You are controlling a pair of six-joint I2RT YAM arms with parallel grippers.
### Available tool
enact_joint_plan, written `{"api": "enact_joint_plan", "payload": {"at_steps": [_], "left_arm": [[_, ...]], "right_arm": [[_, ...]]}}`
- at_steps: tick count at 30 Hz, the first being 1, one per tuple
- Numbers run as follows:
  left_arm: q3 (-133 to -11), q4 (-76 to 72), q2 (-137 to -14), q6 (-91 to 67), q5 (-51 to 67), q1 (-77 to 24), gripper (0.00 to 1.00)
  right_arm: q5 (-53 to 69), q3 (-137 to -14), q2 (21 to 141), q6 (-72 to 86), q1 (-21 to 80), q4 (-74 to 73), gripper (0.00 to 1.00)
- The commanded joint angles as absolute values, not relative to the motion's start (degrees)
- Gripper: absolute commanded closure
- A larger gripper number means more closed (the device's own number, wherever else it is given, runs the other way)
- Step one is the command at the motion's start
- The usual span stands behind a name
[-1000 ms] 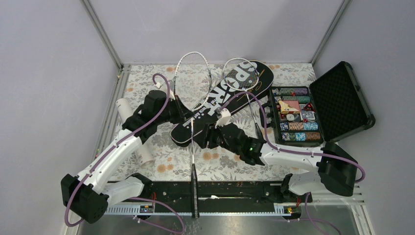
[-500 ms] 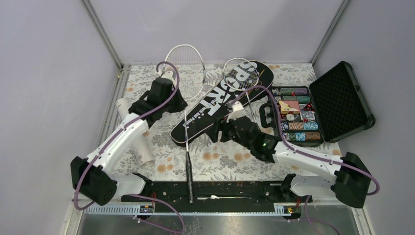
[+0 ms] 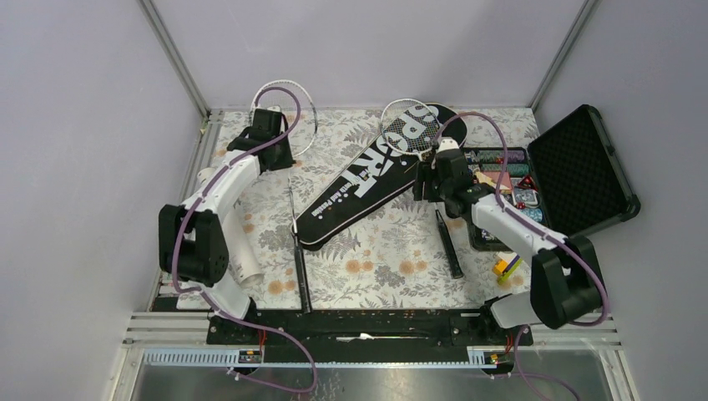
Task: Pack up the badminton gear
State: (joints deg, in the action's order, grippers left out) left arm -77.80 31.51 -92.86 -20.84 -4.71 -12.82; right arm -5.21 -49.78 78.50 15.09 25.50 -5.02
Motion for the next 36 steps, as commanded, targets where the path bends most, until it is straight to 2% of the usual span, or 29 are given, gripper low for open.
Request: {"api": "enact_joint_plan", "payload": {"at_steps": [1,11,17,19,21,26,28,33,36], "left_arm": [[-80.2,29.5,-96.5,-18.8,-3.3,-11.4,1.00],[-86.1,32.5,-109.7,-17.3,-3.9,-8.6,0.97],[-87.0,32.7,-112.3,-17.4,-2.4,-7.7,0.81],[-87.3,32.7,-112.0,-16.4,-1.2,-7.8,0.69],[-87.1,32.7,-110.3,-15.4,-1.3,-8.0,0.61],[-86.0,33.4,-103.7,-13.6,-3.3,-10.5,0.55],[-85.0,33.4,-100.2,-13.6,-3.5,-12.0,0.55],[-81.4,31.7,-93.6,-10.0,-3.0,-18.3,0.55],[-80.0,30.7,-91.8,-6.8,-0.4,-22.6,0.55]], "right_arm": [[-1.0,-56.1,84.6,11.3,20.1,-6.9,0.33],[2.7,-73.6,104.4,9.3,15.7,-19.0,0.35],[2.3,-82.6,113.3,11.6,15.6,-28.0,0.35],[2.4,-83.8,114.3,11.5,15.6,-29.0,0.37],[2.4,-83.8,114.5,11.6,15.6,-28.5,0.40],[1.9,-86.1,117.1,14.5,15.6,-30.6,0.43],[1.9,-86.5,118.2,15.5,15.6,-31.1,0.50],[1.2,-81.9,115.0,16.1,15.6,-26.3,0.85],[2.4,-78.4,109.6,15.2,15.6,-22.0,1.00]]}}
